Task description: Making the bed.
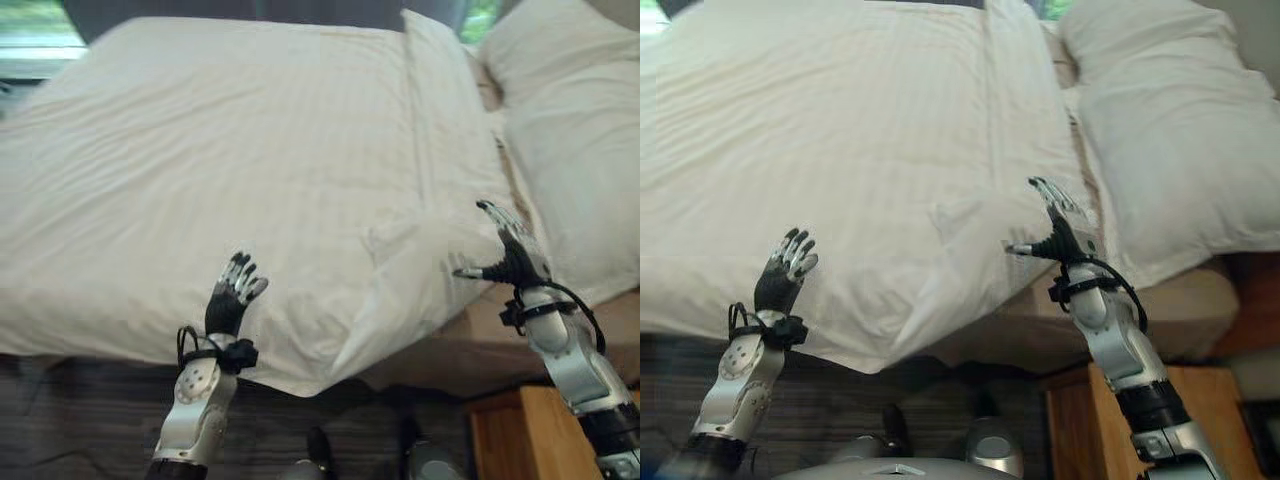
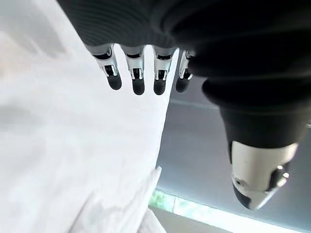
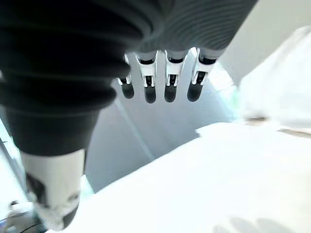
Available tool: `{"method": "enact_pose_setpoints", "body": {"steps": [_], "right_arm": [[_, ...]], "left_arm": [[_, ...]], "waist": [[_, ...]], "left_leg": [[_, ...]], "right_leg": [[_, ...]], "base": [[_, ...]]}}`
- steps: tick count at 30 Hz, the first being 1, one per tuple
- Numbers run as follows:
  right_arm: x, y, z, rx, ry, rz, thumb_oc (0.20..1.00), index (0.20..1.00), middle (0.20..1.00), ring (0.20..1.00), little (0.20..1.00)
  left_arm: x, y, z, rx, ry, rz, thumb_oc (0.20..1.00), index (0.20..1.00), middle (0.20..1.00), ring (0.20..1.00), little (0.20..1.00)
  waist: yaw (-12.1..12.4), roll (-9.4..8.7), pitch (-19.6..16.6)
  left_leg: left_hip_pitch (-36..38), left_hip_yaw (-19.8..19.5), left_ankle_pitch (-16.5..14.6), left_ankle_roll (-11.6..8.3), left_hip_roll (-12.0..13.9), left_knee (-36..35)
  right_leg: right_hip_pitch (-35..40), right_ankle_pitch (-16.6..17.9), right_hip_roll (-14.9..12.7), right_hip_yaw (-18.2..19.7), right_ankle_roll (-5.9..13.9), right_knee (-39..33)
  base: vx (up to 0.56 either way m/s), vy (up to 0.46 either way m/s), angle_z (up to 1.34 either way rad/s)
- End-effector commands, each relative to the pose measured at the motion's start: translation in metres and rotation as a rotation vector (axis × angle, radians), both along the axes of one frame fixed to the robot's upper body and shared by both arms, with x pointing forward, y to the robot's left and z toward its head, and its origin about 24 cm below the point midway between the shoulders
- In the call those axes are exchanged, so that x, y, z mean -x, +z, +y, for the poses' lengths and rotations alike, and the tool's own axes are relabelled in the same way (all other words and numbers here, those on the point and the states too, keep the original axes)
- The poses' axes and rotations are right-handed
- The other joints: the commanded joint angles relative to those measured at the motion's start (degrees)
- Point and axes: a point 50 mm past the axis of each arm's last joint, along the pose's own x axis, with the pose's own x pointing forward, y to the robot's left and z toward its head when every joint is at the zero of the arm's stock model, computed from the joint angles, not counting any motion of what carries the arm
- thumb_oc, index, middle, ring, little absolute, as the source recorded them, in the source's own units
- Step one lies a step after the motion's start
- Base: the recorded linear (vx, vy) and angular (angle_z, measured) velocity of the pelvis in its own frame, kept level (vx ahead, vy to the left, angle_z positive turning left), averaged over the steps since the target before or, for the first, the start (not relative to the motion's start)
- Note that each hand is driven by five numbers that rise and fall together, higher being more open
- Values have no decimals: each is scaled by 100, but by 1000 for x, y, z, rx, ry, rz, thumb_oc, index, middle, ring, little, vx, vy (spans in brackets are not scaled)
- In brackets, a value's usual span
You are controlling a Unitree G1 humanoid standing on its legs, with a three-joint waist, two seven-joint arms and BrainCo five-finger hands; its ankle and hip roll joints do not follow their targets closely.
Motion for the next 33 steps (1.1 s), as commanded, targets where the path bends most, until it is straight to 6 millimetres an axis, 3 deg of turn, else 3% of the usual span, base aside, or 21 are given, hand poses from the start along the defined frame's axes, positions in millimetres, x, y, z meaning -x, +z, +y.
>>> {"method": "enact_pose_setpoints", "body": {"steps": [1,4,8,13,15,19,22,26,27,28,29,33], "right_arm": [[-12,22,12,25,22,-86,1000,1000,1000,1000,1000],[-18,18,19,29,45,-55,1000,1000,1000,1000,1000],[-39,12,33,92,51,-1,1000,1000,1000,1000,1000],[-65,9,39,181,11,52,1000,1000,1000,1000,1000],[-74,9,35,209,-30,76,1000,1000,1000,1000,1000],[-95,17,27,202,-118,110,1000,1000,1000,1000,1000],[-106,17,19,126,-179,168,1000,1000,1000,1000,1000],[-114,17,-5,24,-299,224,1000,1000,1000,1000,1000],[-115,13,-8,10,-317,246,504,504,504,504,504],[-115,10,-11,4,-330,265,297,297,297,297,297],[-115,8,-13,3,-341,276,200,200,200,200,200],[-113,3,-13,-16,-328,288,200,200,200,200,200]], "left_arm": [[-10,19,1,-35,-36,-100,1000,1000,1000,1000,1000],[-8,12,2,-39,-37,-64,1000,1000,1000,1000,1000],[-9,4,2,-40,-46,-24,1000,1000,1000,1000,1000],[-18,8,5,-54,-64,-30,1000,1000,1000,1000,1000],[-22,15,7,-71,-77,-50,1000,1000,1000,1000,1000],[-40,47,5,-108,-108,-160,1000,1000,1000,1000,1000],[-50,59,2,-118,-123,-203,1000,1000,1000,1000,1000],[-56,75,-3,-127,-150,-263,1000,1000,1000,1000,1000],[-55,77,-4,-128,-160,-273,1000,1000,1000,1000,1000],[-54,80,-4,-136,-163,-282,1000,1000,1000,1000,1000],[-53,80,-4,-142,-169,-285,1000,1000,1000,1000,1000],[-45,72,-1,-141,-173,-256,1000,1000,1000,1000,1000]], "waist": [[14,-363,-314],[69,-340,-333],[233,-341,-323],[371,-332,-160],[436,-334,-68],[561,-295,243],[653,-201,424],[775,-5,615],[804,52,642],[820,85,649],[833,113,642],[797,132,586]], "left_leg": [[111,357,-219,-330,556,333],[135,301,-163,-368,569,267],[127,248,-43,-446,617,124],[-71,165,78,-513,661,54],[-167,126,112,-526,664,50],[-496,6,224,-552,679,65],[-742,-105,310,-570,678,70],[-983,-225,411,-586,659,45],[-1033,-254,434,-586,657,39],[-1060,-273,440,-588,650,35],[-1069,-276,447,-590,652,25],[-1026,-268,415,-579,637,15]], "right_leg": [[458,-251,-212,-518,126,-39],[610,-221,-193,-642,124,-239],[747,-179,-139,-773,125,-469],[644,-160,-101,-862,117,-525],[576,-159,-82,-865,101,-532],[234,-172,-51,-861,51,-405],[-8,-168,-49,-860,20,-302],[-255,-145,-60,-880,1,-191],[-329,-139,-63,-873,1,-152],[-349,-148,-69,-868,3,-130],[-375,-141,-68,-872,4,-119],[-373,-138,-72,-842,8,-107]], "base": [[78,-58,1],[44,-43,17],[49,-61,8],[-33,-55,6],[-76,-52,18],[-134,-48,5],[-120,-34,18],[-102,8,10],[-73,23,9],[-43,30,7],[-3,36,4],[3,12,0]]}}
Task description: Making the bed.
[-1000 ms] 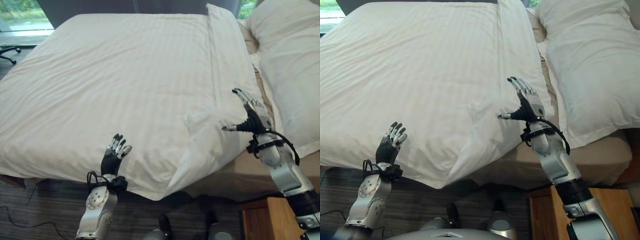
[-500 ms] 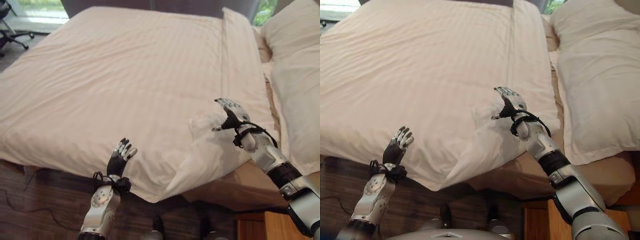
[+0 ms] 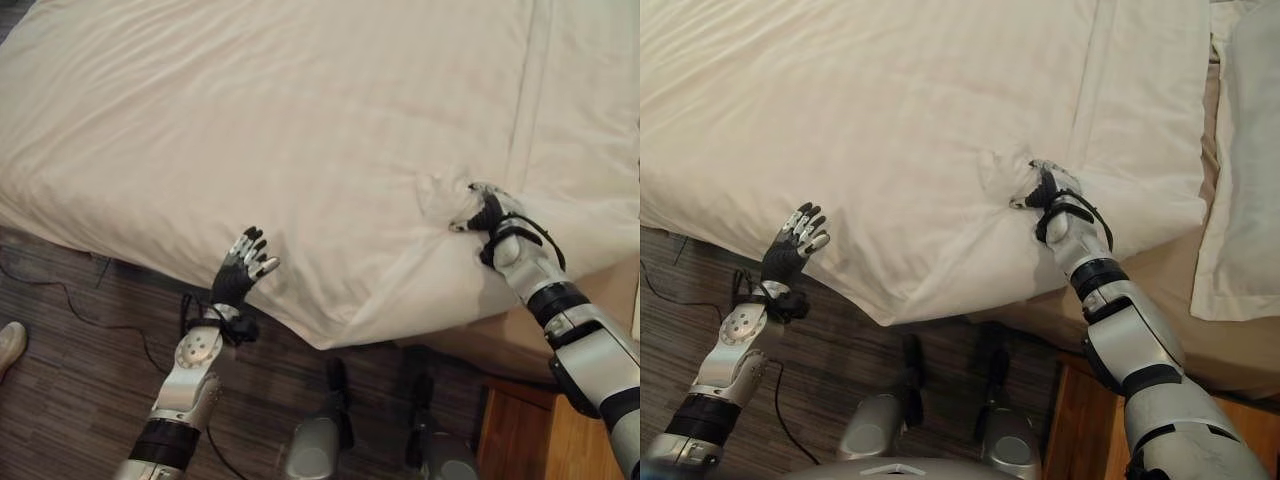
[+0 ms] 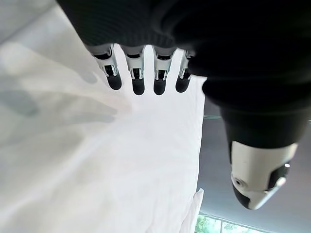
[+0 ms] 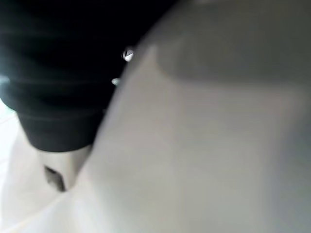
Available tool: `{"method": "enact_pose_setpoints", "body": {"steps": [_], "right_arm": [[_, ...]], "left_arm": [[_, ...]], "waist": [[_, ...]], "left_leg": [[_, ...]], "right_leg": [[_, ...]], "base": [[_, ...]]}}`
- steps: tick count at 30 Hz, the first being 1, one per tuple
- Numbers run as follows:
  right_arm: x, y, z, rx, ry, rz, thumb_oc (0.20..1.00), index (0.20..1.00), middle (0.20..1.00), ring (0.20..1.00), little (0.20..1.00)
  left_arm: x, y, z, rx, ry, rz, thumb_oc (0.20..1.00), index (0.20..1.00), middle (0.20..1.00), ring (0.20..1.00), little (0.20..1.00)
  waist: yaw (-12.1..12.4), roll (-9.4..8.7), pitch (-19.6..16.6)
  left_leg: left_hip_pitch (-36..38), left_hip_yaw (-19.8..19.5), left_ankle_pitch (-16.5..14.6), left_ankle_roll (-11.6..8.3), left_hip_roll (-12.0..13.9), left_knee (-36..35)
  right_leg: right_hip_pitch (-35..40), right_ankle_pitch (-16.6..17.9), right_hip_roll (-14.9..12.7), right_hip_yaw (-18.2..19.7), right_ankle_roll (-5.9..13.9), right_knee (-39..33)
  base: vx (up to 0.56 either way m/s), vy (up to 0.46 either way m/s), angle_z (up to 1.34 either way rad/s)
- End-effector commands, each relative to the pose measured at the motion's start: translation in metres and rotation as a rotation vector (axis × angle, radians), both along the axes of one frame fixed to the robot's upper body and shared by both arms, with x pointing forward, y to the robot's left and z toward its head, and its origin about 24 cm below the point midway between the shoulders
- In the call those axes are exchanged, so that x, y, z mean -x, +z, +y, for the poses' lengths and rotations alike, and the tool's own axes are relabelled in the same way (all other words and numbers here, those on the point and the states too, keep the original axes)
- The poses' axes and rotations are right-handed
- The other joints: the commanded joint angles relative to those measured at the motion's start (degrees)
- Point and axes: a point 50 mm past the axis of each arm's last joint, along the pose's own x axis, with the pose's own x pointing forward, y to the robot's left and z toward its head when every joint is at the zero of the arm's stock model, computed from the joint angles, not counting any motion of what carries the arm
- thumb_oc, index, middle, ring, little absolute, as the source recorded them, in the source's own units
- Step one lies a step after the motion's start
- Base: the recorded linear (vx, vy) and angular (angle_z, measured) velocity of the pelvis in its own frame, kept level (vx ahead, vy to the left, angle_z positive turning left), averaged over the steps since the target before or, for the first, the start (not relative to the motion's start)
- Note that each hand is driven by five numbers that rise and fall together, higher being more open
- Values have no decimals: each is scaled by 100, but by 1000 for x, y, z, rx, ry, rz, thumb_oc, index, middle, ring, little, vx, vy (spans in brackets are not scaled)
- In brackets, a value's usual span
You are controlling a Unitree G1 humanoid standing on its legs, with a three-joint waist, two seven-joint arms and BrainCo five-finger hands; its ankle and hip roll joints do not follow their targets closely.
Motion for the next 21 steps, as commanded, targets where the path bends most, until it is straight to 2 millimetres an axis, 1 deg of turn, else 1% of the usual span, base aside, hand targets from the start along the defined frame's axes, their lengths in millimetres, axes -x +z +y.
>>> {"method": "enact_pose_setpoints", "body": {"steps": [1,2,3,4,6,9,10,11,12,13,15,16,17,18,19,20,21], "right_arm": [[-6,18,10,-43,28,-53,200,200,200,200,200],[-5,20,12,-71,46,-75,200,200,200,200,200],[-1,14,17,-119,63,-80,200,200,200,200,200],[10,9,26,-210,129,-118,200,200,200,200,200],[31,2,29,-269,194,-146,200,200,200,200,200],[66,-9,2,-285,172,-178,200,200,200,200,200],[68,-11,1,-285,169,-174,200,200,200,200,200],[85,-27,-13,-322,130,-144,200,200,200,200,200],[88,-28,-14,-323,125,-138,200,200,200,200,200],[103,-46,-28,-357,70,-92,200,200,200,200,200],[116,-64,-38,-382,18,-35,200,200,200,200,200],[121,-69,-43,-383,-3,-16,200,200,200,200,200],[122,-70,-44,-383,-4,-14,200,200,200,200,200],[139,-99,-41,-410,-29,96,200,200,200,200,200],[142,-105,-43,-403,-47,115,354,354,354,354,354],[142,-107,-44,-405,-54,123,896,896,896,896,896],[144,-114,-43,-419,-63,144,1000,1000,1000,1000,1000]], "left_arm": [[3,25,3,18,-28,-127,1000,1000,1000,1000,1000],[4,24,4,21,-21,-123,1000,1000,1000,1000,1000],[5,22,4,29,-14,-117,1000,1000,1000,1000,1000],[8,18,7,34,10,-102,1000,1000,1000,1000,1000],[11,10,9,47,41,-75,1000,1000,1000,1000,1000],[16,1,14,50,90,-45,1000,1000,1000,1000,1000],[17,0,13,49,87,-40,1000,1000,1000,1000,1000],[19,-4,14,61,111,-30,1000,1000,1000,1000,1000],[19,-5,13,60,106,-24,1000,1000,1000,1000,1000],[21,-10,14,70,119,-8,1000,1000,1000,1000,1000],[23,-14,14,81,124,4,1000,1000,1000,1000,1000],[24,-16,15,83,132,12,1000,1000,1000,1000,1000],[24,-16,15,83,131,14,1000,1000,1000,1000,1000],[23,-25,6,82,136,44,1000,1000,1000,1000,1000],[23,-28,7,91,140,56,1000,1000,1000,1000,1000],[23,-30,8,109,156,61,1000,1000,1000,1000,1000],[23,-33,8,127,167,69,1000,1000,1000,1000,1000]], "waist": [[10,-156,-84],[-36,-175,-113],[-90,-203,-142],[-245,-276,-213],[-394,-351,-313],[-619,-441,-472],[-605,-440,-489],[-744,-473,-570],[-715,-474,-591],[-837,-503,-688],[-944,-507,-768],[-990,-510,-812],[-979,-509,-823],[-1143,-499,-897],[-1148,-468,-925],[-1163,-446,-957],[-1196,-421,-977]], "left_leg": [[226,264,-4,-408,355,57],[266,286,-22,-403,354,58],[314,311,-48,-391,346,59],[452,359,-133,-376,336,69],[598,417,-196,-361,330,69],[759,516,-240,-346,346,55],[767,513,-243,-346,343,54],[858,584,-274,-346,350,52],[873,588,-278,-347,347,49],[966,673,-308,-352,360,42],[1053,757,-333,-363,361,33],[1081,803,-337,-371,370,29],[1087,811,-339,-372,370,27],[1168,975,-355,-397,385,11],[1192,1016,-359,-407,382,1],[1213,1045,-359,-414,382,-6],[1232,1069,-354,-422,384,-10]], "right_leg": [[41,-799,-430,-55,240,961],[66,-798,-427,-33,244,961],[96,-793,-423,-8,244,955],[184,-821,-432,31,260,954],[294,-827,-434,69,269,930],[402,-786,-418,88,278,855],[415,-787,-420,84,281,849],[473,-768,-419,88,293,817],[492,-763,-420,89,296,803],[550,-716,-433,125,322,720],[586,-651,-455,181,351,613],[605,-626,-462,188,365,562],[613,-618,-461,193,366,546],[618,-512,-503,288,427,430],[625,-480,-517,315,442,388],[640,-446,-531,329,450,348],[648,-418,-548,346,456,328]], "base": [[19,55,0],[22,50,-6],[70,64,-11],[100,59,-12],[102,39,-5],[51,9,-19],[55,14,-13],[40,16,-18],[81,19,-14],[59,12,-25],[59,7,-33],[35,-4,-30],[27,-13,-33],[21,-5,-26],[28,-4,-26],[26,0,-20],[14,-3,-32]]}}
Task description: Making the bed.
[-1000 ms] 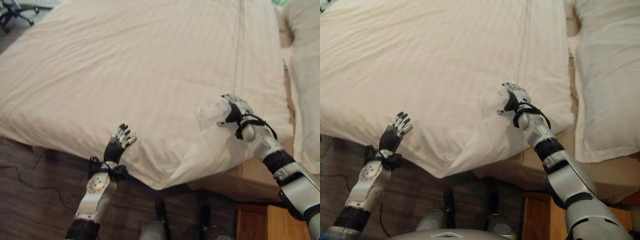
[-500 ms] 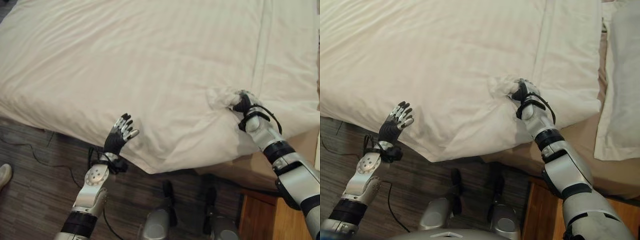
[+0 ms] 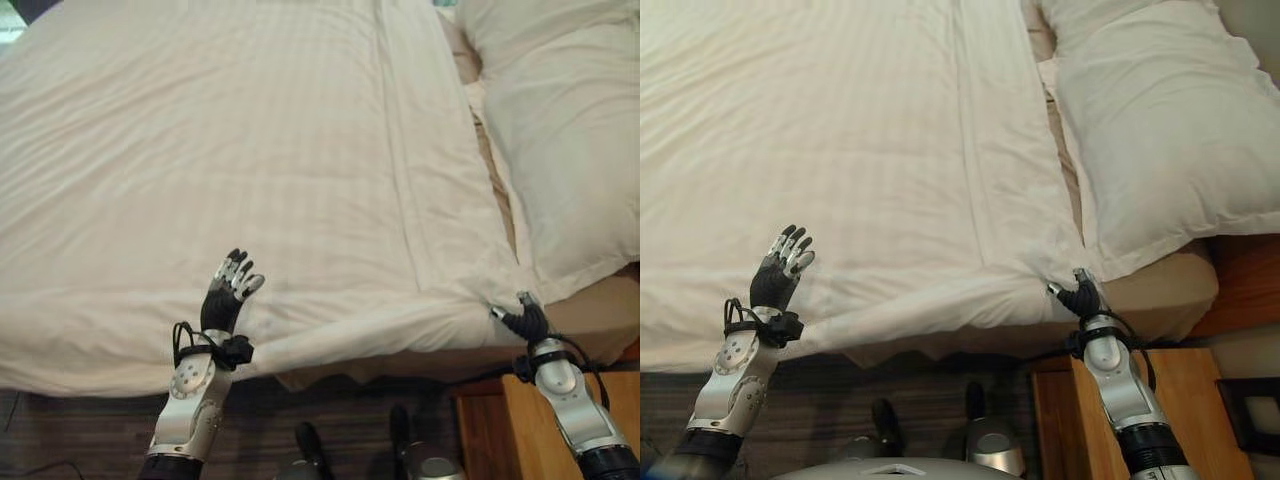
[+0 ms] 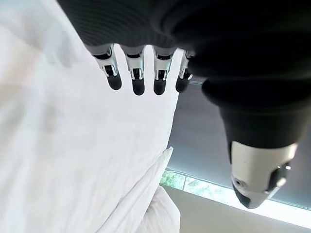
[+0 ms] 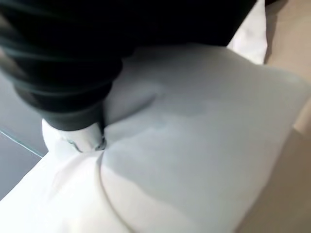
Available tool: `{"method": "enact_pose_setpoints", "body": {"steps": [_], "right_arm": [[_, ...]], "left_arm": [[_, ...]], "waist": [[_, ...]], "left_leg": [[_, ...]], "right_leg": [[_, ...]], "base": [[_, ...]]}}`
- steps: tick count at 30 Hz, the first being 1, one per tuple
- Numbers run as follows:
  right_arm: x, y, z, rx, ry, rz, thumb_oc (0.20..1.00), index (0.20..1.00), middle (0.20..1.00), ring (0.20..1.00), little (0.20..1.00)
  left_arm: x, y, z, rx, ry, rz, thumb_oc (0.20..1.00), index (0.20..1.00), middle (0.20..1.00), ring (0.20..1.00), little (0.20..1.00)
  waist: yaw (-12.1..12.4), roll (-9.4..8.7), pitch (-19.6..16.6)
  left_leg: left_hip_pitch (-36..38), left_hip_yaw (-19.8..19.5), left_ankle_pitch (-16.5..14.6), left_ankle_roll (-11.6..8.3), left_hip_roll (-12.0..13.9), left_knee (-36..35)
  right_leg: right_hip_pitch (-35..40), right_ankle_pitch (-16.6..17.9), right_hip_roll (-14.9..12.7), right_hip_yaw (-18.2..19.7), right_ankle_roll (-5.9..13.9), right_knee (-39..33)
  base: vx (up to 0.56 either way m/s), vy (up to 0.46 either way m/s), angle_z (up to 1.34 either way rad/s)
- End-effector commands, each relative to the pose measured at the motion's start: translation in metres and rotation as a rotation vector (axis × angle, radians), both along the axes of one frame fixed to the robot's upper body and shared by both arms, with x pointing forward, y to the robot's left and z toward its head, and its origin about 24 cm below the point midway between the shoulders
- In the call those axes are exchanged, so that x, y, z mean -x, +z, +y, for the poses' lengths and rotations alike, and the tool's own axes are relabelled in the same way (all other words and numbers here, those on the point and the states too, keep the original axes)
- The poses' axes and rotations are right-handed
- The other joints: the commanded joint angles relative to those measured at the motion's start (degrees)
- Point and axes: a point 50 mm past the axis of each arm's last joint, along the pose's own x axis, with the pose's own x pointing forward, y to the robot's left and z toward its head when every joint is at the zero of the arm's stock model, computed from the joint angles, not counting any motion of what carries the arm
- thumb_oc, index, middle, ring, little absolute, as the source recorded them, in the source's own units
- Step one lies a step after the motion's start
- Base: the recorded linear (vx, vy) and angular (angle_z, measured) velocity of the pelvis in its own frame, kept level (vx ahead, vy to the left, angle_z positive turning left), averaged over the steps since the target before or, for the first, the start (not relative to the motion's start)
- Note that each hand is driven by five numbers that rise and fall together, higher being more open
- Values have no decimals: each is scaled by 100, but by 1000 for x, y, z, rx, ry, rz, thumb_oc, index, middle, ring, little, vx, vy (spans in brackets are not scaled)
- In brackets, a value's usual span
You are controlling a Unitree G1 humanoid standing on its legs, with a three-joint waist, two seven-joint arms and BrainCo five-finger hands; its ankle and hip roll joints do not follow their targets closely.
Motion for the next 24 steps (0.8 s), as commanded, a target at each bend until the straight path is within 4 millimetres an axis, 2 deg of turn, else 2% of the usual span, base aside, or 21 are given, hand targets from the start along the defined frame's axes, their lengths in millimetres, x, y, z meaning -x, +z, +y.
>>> {"method": "enact_pose_setpoints", "body": {"steps": [1,5,8,12,14,15,16,19,24], "right_arm": [[-16,10,-9,18,-11,-28,1000,1000,1000,1000,1000],[-8,-9,-7,-20,-28,51,1000,1000,1000,1000,1000],[6,-33,-2,-68,-38,143,1000,1000,1000,1000,1000],[29,-66,2,31,4,309,1000,1000,1000,1000,1000],[34,-73,1,76,17,348,1000,1000,1000,1000,1000],[58,-102,-6,223,40,514,1000,1000,1000,1000,1000],[57,-102,-6,224,41,513,1000,1000,1000,1000,1000],[103,-138,-15,300,7,779,1000,1000,1000,1000,1000],[159,-158,-30,320,-97,1061,1000,1000,1000,1000,1000]], "left_arm": [[-7,4,7,-27,30,-25,1000,1000,1000,1000,1000],[-10,-3,0,3,18,-6,1000,1000,1000,1000,1000],[-14,-5,-6,12,9,-6,1000,1000,1000,1000,1000],[-13,-10,-6,23,16,12,1000,1000,1000,1000,1000],[-12,-12,-6,24,16,15,1000,1000,1000,1000,1000],[-12,-12,-6,33,18,10,1000,1000,1000,1000,1000],[-12,-12,-6,33,19,10,1000,1000,1000,1000,1000],[-15,-12,-10,57,19,8,1000,1000,1000,1000,1000],[-19,-12,-13,70,13,12,1000,1000,1000,1000,1000]], "waist": [[26,-79,-186],[-93,1,-236],[-205,56,-257],[-226,85,-281],[-231,83,-283],[-193,81,-277],[-197,78,-275],[-146,71,-272],[-80,37,-307]], "left_leg": [[163,233,-83,-268,306,103],[222,283,-65,-292,315,91],[281,318,-62,-311,327,84],[297,303,-44,-338,358,88],[298,292,-32,-346,369,89],[304,272,-10,-364,396,93],[305,273,-10,-365,397,92],[325,243,-3,-376,422,100],[343,200,2,-398,468,113]], "right_leg": [[114,-272,-581,-390,406,358],[161,-227,-607,-371,418,275],[195,-209,-619,-346,419,234],[227,-194,-614,-359,422,210],[241,-194,-607,-361,419,206],[259,-204,-585,-369,418,212],[260,-204,-584,-369,418,211],[301,-220,-565,-391,420,209],[355,-251,-522,-414,417,201]], "base": [[8,-9,-30],[7,-3,-5],[-6,-9,-11],[0,-8,-7],[-7,-13,-2],[0,0,0],[0,0,0],[-5,-10,3],[1,-19,7]]}}
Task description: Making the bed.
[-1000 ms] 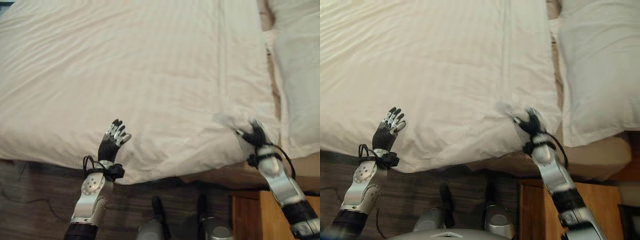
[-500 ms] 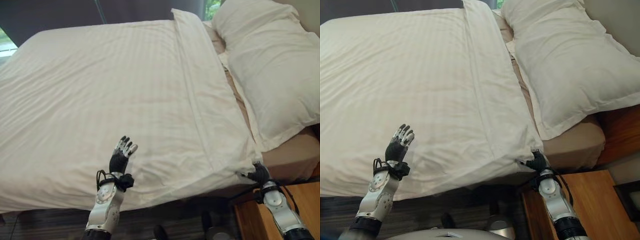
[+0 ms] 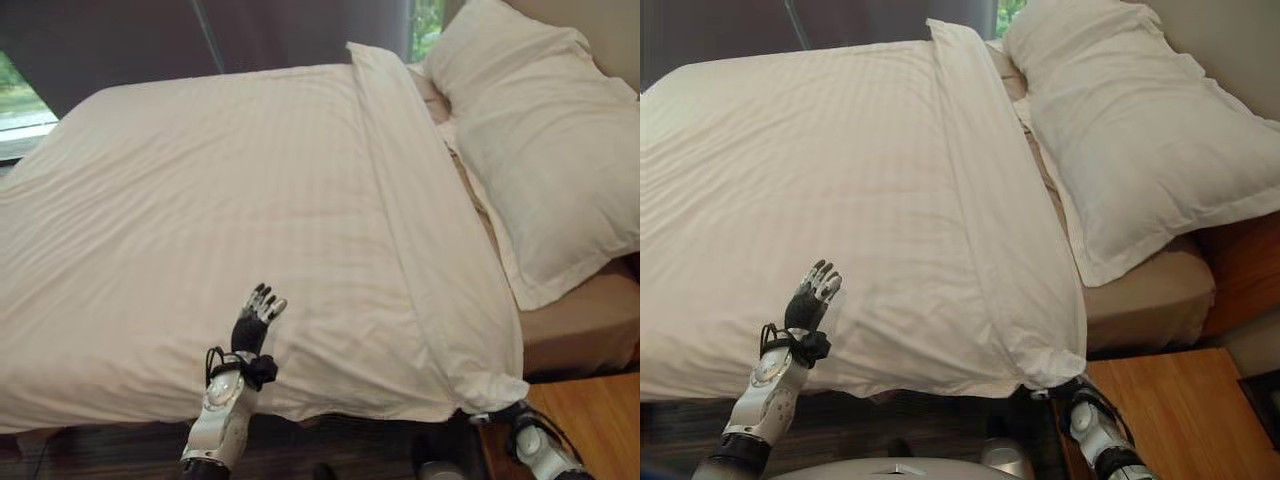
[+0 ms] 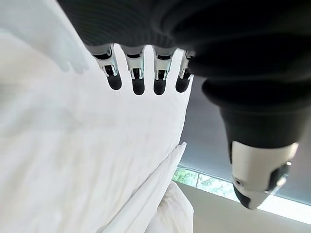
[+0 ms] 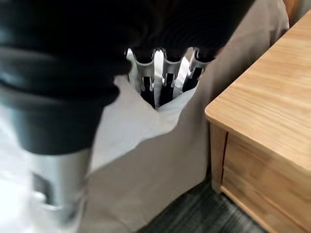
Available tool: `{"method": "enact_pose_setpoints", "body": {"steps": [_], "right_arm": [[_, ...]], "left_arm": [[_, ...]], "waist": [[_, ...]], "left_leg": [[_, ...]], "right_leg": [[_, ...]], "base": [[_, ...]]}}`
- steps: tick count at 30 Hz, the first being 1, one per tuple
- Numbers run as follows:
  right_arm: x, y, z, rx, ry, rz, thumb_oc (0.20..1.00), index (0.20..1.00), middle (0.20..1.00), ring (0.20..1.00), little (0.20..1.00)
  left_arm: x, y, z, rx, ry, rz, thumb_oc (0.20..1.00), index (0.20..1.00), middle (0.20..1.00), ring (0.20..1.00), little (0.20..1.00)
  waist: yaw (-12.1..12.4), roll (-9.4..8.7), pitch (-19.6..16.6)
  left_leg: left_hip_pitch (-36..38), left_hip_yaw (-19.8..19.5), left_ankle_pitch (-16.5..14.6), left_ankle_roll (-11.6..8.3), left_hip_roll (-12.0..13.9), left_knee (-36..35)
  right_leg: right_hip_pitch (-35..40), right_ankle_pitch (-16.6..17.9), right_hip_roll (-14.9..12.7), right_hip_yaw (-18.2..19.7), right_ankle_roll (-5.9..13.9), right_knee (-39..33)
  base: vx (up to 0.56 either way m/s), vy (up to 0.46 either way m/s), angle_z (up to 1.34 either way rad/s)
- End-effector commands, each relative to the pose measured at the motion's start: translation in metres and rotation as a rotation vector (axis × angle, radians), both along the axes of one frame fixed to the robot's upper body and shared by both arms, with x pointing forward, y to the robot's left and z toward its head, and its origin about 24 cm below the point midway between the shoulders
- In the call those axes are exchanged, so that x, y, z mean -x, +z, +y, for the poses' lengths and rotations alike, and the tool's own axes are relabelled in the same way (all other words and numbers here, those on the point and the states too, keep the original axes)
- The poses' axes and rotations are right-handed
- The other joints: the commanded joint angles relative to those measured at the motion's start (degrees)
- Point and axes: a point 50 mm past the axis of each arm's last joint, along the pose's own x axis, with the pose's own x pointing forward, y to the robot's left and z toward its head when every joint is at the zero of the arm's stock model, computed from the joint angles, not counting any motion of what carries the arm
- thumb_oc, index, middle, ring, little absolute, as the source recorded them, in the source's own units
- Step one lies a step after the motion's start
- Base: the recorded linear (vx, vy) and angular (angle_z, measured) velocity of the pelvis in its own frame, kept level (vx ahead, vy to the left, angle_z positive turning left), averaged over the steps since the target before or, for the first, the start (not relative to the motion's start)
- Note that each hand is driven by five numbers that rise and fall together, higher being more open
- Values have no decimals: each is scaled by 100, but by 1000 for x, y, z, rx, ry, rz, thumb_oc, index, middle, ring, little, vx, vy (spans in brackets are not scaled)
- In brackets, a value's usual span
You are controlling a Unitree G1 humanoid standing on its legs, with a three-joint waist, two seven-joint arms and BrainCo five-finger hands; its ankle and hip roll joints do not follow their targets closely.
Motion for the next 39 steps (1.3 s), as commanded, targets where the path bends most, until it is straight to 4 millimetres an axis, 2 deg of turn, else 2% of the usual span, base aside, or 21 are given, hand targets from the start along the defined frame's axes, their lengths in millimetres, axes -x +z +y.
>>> {"method": "enact_pose_setpoints", "body": {"steps": [1,4,6,8,10,11,14,15,17,19,20,22,23,24,25,27,29,33,34,36,39], "right_arm": [[93,-29,-25,77,-194,411,1000,1000,1000,1000,1000],[95,-23,-44,92,-317,396,1000,1000,1000,1000,1000],[87,-15,-58,91,-403,339,1000,1000,1000,1000,1000],[62,4,-81,3,-610,100,1000,1000,1000,1000,1000],[42,17,-88,-28,-637,-51,1000,1000,1000,1000,1000],[22,36,-94,-31,-634,-214,1000,1000,1000,1000,1000],[-7,71,-99,-28,-571,-425,1000,1000,1000,1000,1000],[-25,96,-101,-2,-508,-542,1000,1000,1000,1000,1000],[-55,134,-93,-9,-410,-729,1000,1000,1000,1000,1000],[-76,154,-80,-110,-366,-836,1000,1000,1000,1000,1000],[-90,163,-60,-343,-375,-923,200,200,200,200,200],[-100,168,-44,-629,-422,-993,200,200,200,200,200],[-101,168,-44,-632,-422,-994,200,200,200,200,200],[-109,171,-29,-910,-463,-1037,200,200,200,200,200],[-113,169,-21,-1053,-506,-1047,200,200,200,200,200],[-118,164,-8,-1269,-573,-1060,200,200,200,200,200],[-129,162,4,-1501,-687,-1115,200,200,200,200,200],[-139,169,8,-1529,-688,-1140,200,200,200,200,200],[-144,169,13,-1539,-690,-1132,200,200,200,200,200],[-145,168,13,-1528,-693,-1128,200,200,200,200,200],[-141,142,12,-1474,-791,-1027,200,200,200,200,200]], "left_arm": [[-23,35,8,3,29,-179,1000,1000,1000,1000,1000],[-21,37,12,20,34,-188,1000,1000,1000,1000,1000],[-17,36,13,33,32,-185,1000,1000,1000,1000,1000],[-11,35,17,34,35,-179,1000,1000,1000,1000,1000],[-8,33,20,26,57,-173,1000,1000,1000,1000,1000],[-5,29,24,24,83,-155,1000,1000,1000,1000,1000],[1,23,28,23,117,-126,1000,1000,1000,1000,1000],[4,19,29,26,125,-112,1000,1000,1000,1000,1000],[3,20,27,19,114,-118,1000,1000,1000,1000,1000],[1,22,26,16,101,-126,1000,1000,1000,1000,1000],[-3,25,23,13,84,-133,1000,1000,1000,1000,1000],[-7,28,24,8,82,-141,1000,1000,1000,1000,1000],[-8,28,24,7,82,-142,1000,1000,1000,1000,1000],[-14,31,24,9,73,-151,1000,1000,1000,1000,1000],[-16,30,24,12,73,-146,1000,1000,1000,1000,1000],[-17,26,22,21,64,-133,1000,1000,1000,1000,1000],[-12,13,16,62,36,-97,1000,1000,1000,1000,1000],[-12,8,12,77,28,-84,1000,1000,1000,1000,1000],[-17,9,10,79,30,-89,1000,1000,1000,1000,1000],[-19,9,9,91,31,-93,1000,1000,1000,1000,1000],[-23,9,-3,131,-5,-103,1000,1000,1000,1000,1000]], "waist": [[-107,-285,201],[-68,-345,164],[-12,-401,130],[-30,-504,99],[-56,-550,52],[-96,-594,21],[-115,-620,-44],[-112,-622,-70],[-93,-628,-105],[-83,-633,-109],[-76,-644,-115],[-62,-652,-121],[-59,-654,-123],[-48,-652,-121],[-41,-644,-124],[-14,-605,-129],[66,-465,-117],[89,-351,-53],[83,-230,32],[68,-157,76],[-38,155,306]], "left_leg": [[112,77,107,-347,484,145],[121,77,124,-362,533,145],[109,76,142,-370,572,146],[135,80,131,-385,613,150],[105,118,171,-389,642,137],[126,136,135,-396,650,149],[118,159,165,-398,672,137],[121,155,171,-398,682,135],[118,146,184,-401,698,131],[129,146,182,-398,698,132],[162,145,148,-406,703,144],[168,153,158,-419,711,143],[151,159,193,-416,715,132],[153,156,200,-429,715,130],[156,153,202,-438,717,129],[153,132,204,-447,710,127],[155,76,207,-459,676,126],[163,59,204,-466,648,118],[131,80,213,-471,611,109],[121,102,212,-470,589,101],[58,160,209,-463,479,75]], "right_leg": [[187,-232,-466,-369,358,202],[196,-232,-437,-383,363,193],[198,-231,-411,-394,356,189],[207,-235,-389,-395,370,193],[151,-193,-364,-373,362,190],[159,-203,-369,-377,378,199],[123,-169,-354,-385,372,198],[124,-174,-344,-403,375,205],[107,-172,-348,-387,373,221],[102,-179,-341,-378,366,228],[129,-206,-340,-382,362,233],[131,-214,-336,-390,351,242],[105,-192,-329,-385,340,244],[119,-207,-322,-385,332,248],[126,-221,-322,-398,330,251],[134,-242,-324,-414,326,255],[215,-281,-357,-489,327,224],[231,-264,-397,-503,340,185],[183,-235,-444,-467,359,168],[155,-221,-470,-459,367,159],[5,-141,-591,-394,409,131]], "base": [[-1,-16,21],[-6,-22,12],[0,0,0],[16,-33,-2],[10,-40,-6],[20,-34,-12],[18,-16,-17],[18,-3,-9],[8,-1,-3],[3,-1,-2],[0,0,0],[0,0,0],[-6,-30,4],[3,-30,5],[41,-30,4],[24,-13,1],[43,-17,9],[14,-7,15],[0,0,0],[-31,34,-2],[-105,117,-5]]}}
